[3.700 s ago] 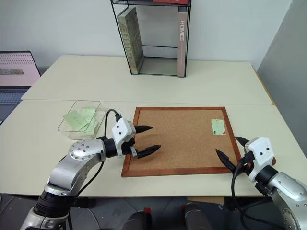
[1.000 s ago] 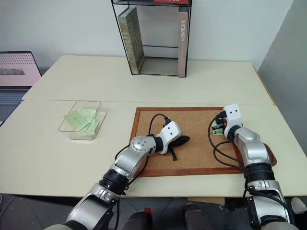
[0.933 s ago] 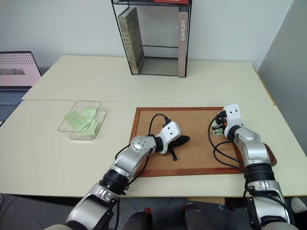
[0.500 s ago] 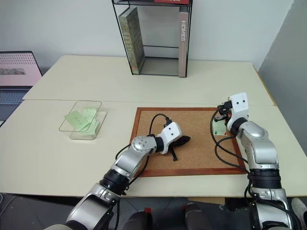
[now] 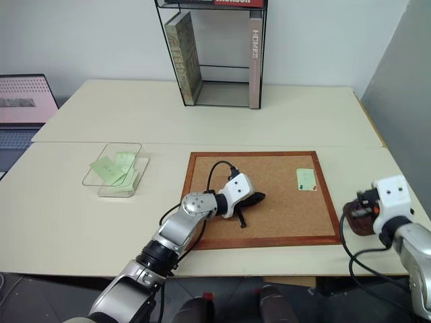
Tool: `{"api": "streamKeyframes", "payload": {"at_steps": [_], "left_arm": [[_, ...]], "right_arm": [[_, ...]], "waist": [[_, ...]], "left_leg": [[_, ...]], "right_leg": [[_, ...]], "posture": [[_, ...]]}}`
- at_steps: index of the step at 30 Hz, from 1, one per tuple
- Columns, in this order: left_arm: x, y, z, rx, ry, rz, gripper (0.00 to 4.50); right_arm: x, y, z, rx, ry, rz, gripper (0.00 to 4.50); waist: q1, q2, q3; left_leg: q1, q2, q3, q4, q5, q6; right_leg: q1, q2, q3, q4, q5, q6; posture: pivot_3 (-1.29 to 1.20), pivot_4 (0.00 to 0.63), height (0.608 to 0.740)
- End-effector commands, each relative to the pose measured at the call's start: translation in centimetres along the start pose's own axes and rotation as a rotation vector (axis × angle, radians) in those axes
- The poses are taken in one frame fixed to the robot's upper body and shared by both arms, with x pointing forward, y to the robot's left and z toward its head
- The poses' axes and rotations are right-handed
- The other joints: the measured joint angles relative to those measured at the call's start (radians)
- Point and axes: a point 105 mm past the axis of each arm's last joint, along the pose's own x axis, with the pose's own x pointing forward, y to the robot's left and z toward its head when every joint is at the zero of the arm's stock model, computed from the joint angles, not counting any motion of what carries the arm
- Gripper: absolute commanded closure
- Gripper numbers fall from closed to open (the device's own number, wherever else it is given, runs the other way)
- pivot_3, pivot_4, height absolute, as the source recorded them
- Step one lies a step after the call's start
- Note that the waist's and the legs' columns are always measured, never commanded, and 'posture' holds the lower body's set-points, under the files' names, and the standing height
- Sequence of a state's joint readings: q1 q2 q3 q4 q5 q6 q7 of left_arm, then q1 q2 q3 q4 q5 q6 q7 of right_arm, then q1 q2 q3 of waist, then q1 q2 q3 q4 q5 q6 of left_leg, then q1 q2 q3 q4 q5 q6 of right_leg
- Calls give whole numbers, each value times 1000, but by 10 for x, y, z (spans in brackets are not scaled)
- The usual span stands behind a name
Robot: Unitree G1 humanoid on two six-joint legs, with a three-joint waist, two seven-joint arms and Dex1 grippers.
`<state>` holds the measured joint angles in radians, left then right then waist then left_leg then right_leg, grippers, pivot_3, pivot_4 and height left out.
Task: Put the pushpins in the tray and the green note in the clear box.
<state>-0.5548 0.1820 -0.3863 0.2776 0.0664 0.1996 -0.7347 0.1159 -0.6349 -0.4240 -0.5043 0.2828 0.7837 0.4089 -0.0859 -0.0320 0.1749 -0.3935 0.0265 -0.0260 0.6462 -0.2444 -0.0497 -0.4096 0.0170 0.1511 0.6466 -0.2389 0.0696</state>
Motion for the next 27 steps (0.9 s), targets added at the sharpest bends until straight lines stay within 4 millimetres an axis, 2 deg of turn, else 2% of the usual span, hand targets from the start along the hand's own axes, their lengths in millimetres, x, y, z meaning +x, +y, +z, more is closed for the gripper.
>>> {"api": "streamKeyframes", "payload": {"at_steps": [1, 4, 8, 16, 20, 24, 27], "left_arm": [[3, -7, -2, 20, 17, -36, 4500], [3, -8, 0, 24, 13, -41, 4500], [3, -11, 1, 28, 11, -47, 4500], [1, -11, 0, 27, 16, -50, 4500], [0, -8, -1, 26, 21, -44, 4500], [1, -8, -1, 29, 21, -44, 4500], [1, -7, -1, 30, 21, -44, 4500]], "right_arm": [[-15, -6, 2, -98, 10, -28, 4460], [-17, -6, -12, -94, 56, -31, 4460], [-17, -8, -20, -85, 80, -44, 4460], [-15, -14, -28, -57, 105, -66, 2892], [-15, -19, -23, -34, 75, -87, 2035], [-17, -19, -13, 17, 19, -93, 2035], [-21, -9, 7, 83, -85, -22, 2035]], "waist": [[0, 0, 0], [-1, 0, 0], [0, 0, 0], [2, 0, 0], [2, 0, 0], [2, 0, 0], [1, 0, 0]], "left_leg": [[1, 0, 0, 0, 0, 0], [2, 0, 1, 1, 1, 1], [1, 0, 1, 0, 0, 1], [0, 0, 0, -1, 0, 1], [1, 0, 0, 0, 0, 1], [1, 0, 0, 0, 0, 1], [0, 0, 0, -1, 0, 1]], "right_leg": [[0, 0, 0, 0, 0, 0], [2, 0, 1, 0, 0, -1], [2, 0, 1, -1, 0, -1], [1, 0, 1, -1, -1, -1], [1, 0, 1, -1, -1, -1], [1, 0, 1, -1, -1, -1], [1, 0, 1, -1, -1, -1]], "posture": [[0, 150, 740], [0, 150, 740], [0, 150, 740], [0, 150, 740], [0, 150, 740], [0, 150, 740], [0, 150, 740]]}}
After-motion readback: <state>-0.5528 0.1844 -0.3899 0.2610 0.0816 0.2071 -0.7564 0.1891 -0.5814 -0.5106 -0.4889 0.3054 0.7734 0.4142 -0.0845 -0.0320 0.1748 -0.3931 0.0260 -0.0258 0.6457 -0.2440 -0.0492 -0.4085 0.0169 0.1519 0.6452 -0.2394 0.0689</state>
